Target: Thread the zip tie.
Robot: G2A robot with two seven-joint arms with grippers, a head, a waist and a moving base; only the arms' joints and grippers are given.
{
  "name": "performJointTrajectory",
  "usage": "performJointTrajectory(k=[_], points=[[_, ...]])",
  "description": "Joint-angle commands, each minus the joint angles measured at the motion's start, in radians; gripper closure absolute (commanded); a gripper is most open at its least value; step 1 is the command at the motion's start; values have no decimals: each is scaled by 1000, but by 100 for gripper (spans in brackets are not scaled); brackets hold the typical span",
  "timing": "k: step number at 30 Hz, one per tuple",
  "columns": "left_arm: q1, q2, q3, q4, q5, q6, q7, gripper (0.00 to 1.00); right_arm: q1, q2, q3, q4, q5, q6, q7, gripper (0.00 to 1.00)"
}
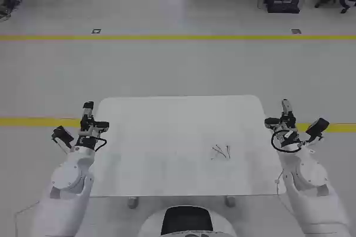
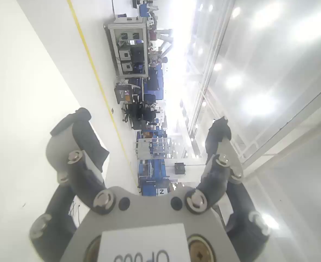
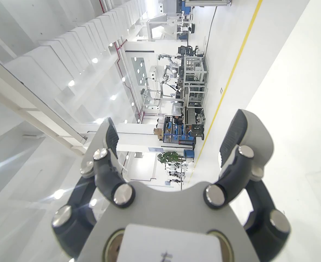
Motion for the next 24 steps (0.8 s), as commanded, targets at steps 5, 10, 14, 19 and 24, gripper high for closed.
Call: performJointTrajectory(k=[5, 10, 14, 19, 24], points=[[0, 0, 0, 0, 0, 0, 0, 0, 22, 0, -19, 3, -35, -1, 76, 0], [0, 0, 0, 0, 0, 0, 0, 0, 22, 0, -19, 3, -35, -1, 76, 0], [0, 0, 0, 0, 0, 0, 0, 0, 26, 2, -23, -4, -61, -3, 91, 0], [0, 0, 0, 0, 0, 0, 0, 0, 61, 7, -48, 19, -158, 15, 180, 0], [0, 0, 0, 0, 0, 0, 0, 0, 73, 8, -72, 28, -186, 25, 243, 0]])
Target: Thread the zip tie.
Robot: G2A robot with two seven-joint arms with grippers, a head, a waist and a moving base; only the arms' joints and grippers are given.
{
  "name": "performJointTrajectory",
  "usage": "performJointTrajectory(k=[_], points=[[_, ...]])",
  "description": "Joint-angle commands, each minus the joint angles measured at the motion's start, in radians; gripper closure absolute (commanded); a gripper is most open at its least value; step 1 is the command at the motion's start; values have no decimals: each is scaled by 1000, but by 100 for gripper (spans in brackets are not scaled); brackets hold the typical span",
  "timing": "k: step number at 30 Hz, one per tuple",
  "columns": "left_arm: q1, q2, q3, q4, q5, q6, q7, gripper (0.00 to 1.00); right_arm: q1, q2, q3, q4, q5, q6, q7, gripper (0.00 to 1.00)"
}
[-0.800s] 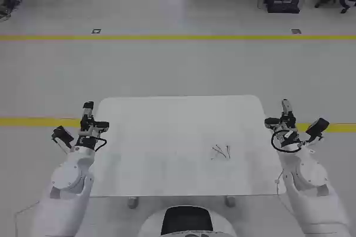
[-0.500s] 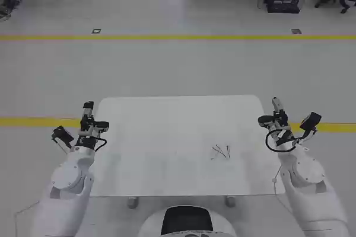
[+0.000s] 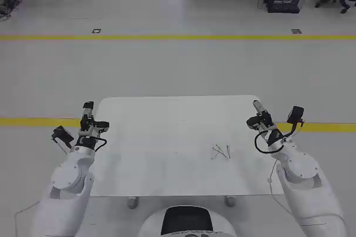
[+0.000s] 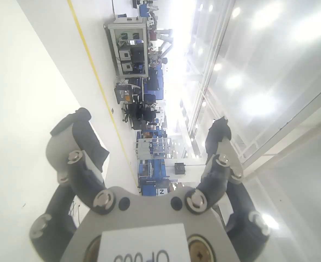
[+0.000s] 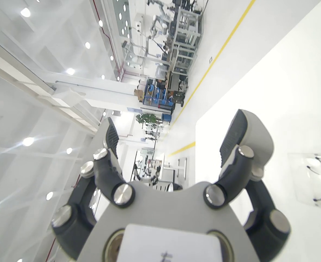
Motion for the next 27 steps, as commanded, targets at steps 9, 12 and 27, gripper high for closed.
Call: performJointTrajectory(k=[9, 12, 27], points=[[0, 0, 0, 0, 0, 0, 0, 0, 2, 1, -1, -4, -26, -9, 10, 0], [0, 0, 0, 0, 0, 0, 0, 0, 16, 7, 2, 0, -92, -18, 66, 0], [0, 0, 0, 0, 0, 0, 0, 0, 111, 22, -49, 58, -267, -9, 293, 0]])
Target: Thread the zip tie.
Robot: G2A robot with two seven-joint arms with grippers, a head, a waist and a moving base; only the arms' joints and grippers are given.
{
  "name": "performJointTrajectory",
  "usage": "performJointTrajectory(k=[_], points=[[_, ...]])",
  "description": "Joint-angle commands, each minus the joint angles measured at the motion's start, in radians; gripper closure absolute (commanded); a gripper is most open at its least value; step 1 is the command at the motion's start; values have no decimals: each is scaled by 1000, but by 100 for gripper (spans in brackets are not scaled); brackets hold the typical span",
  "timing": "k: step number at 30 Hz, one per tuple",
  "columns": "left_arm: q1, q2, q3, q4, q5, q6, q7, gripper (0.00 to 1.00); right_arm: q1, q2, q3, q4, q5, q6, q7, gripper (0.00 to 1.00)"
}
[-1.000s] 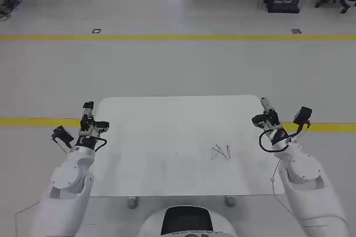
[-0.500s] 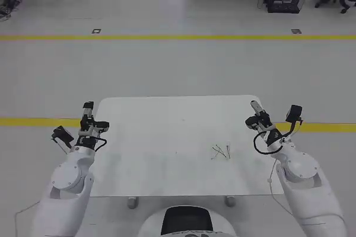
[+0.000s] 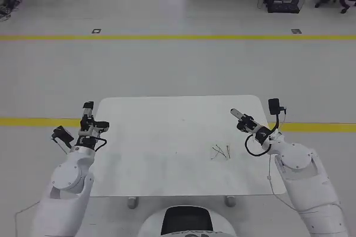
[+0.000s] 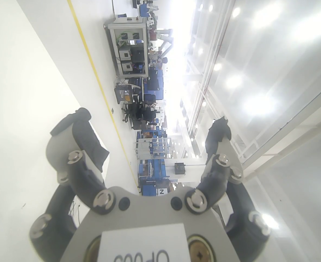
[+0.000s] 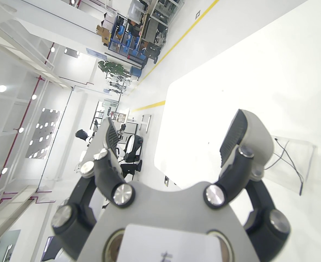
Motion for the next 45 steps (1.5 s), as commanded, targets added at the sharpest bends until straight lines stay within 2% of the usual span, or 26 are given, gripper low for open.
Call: performJointTrajectory(k=[1, 10, 14, 18, 24, 34, 37, 45], points=[[0, 0, 0, 0, 0, 0, 0, 0, 0, 0, 0, 0, 0, 0, -1, 0], [0, 0, 0, 0, 0, 0, 0, 0, 0, 0, 0, 0, 0, 0, -1, 0], [0, 0, 0, 0, 0, 0, 0, 0, 20, 7, -21, -20, -113, -20, 57, 0], [0, 0, 0, 0, 0, 0, 0, 0, 73, 11, -60, 2, -178, -17, 145, 0], [0, 0, 0, 0, 0, 0, 0, 0, 133, 14, -124, 32, -292, 1, 225, 0], [0, 0, 0, 0, 0, 0, 0, 0, 140, 14, -132, 34, -315, 4, 229, 0], [0, 0, 0, 0, 0, 0, 0, 0, 147, 18, -139, 26, -371, -17, 233, 0], [0, 0, 0, 0, 0, 0, 0, 0, 233, 24, -179, 56, -512, -17, 329, 0]])
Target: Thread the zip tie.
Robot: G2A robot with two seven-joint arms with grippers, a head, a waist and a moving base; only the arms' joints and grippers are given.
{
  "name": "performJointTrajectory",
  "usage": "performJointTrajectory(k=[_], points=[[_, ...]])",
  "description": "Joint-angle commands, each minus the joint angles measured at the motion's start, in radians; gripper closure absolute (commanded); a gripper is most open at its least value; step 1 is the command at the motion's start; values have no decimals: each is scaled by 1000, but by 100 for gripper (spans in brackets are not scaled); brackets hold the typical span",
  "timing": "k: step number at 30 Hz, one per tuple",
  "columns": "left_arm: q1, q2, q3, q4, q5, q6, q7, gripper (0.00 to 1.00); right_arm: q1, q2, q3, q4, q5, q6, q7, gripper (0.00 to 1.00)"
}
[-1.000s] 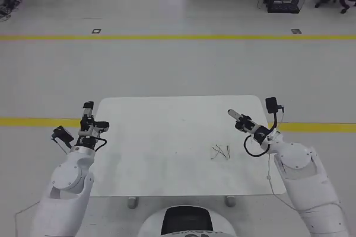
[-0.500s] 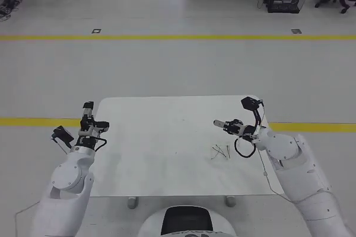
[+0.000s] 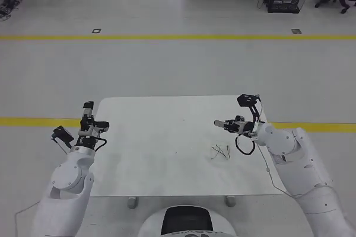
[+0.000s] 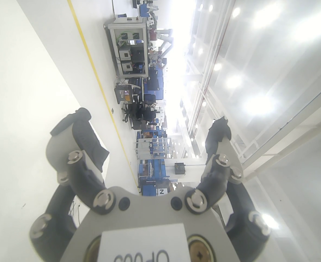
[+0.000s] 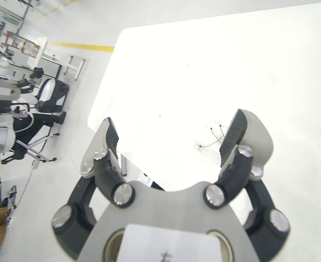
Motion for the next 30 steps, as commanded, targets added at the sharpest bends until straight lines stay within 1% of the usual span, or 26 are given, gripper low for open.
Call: performJointTrajectory(k=[1, 4, 7, 9, 20, 24, 27, 29, 30], points=[[0, 0, 0, 0, 0, 0, 0, 0, 25, 0, -22, 8, -40, 1, 23, 0], [0, 0, 0, 0, 0, 0, 0, 0, 58, -2, -57, 33, -104, 2, 39, 0], [0, 0, 0, 0, 0, 0, 0, 0, 78, -7, -91, 63, -114, 3, 46, 0], [0, 0, 0, 0, 0, 0, 0, 0, 86, -8, -111, 78, -133, -7, 53, 0], [0, 0, 0, 0, 0, 0, 0, 0, 87, -9, -112, 80, -136, -6, 51, 0], [0, 0, 0, 0, 0, 0, 0, 0, 80, -5, -131, 82, -178, -62, 63, 0], [0, 0, 0, 0, 0, 0, 0, 0, 95, -3, -137, 96, -194, -92, 95, 0], [0, 0, 0, 0, 0, 0, 0, 0, 104, -2, -147, 101, -210, -123, 111, 0], [0, 0, 0, 0, 0, 0, 0, 0, 107, -1, -149, 103, -223, -123, 116, 0]])
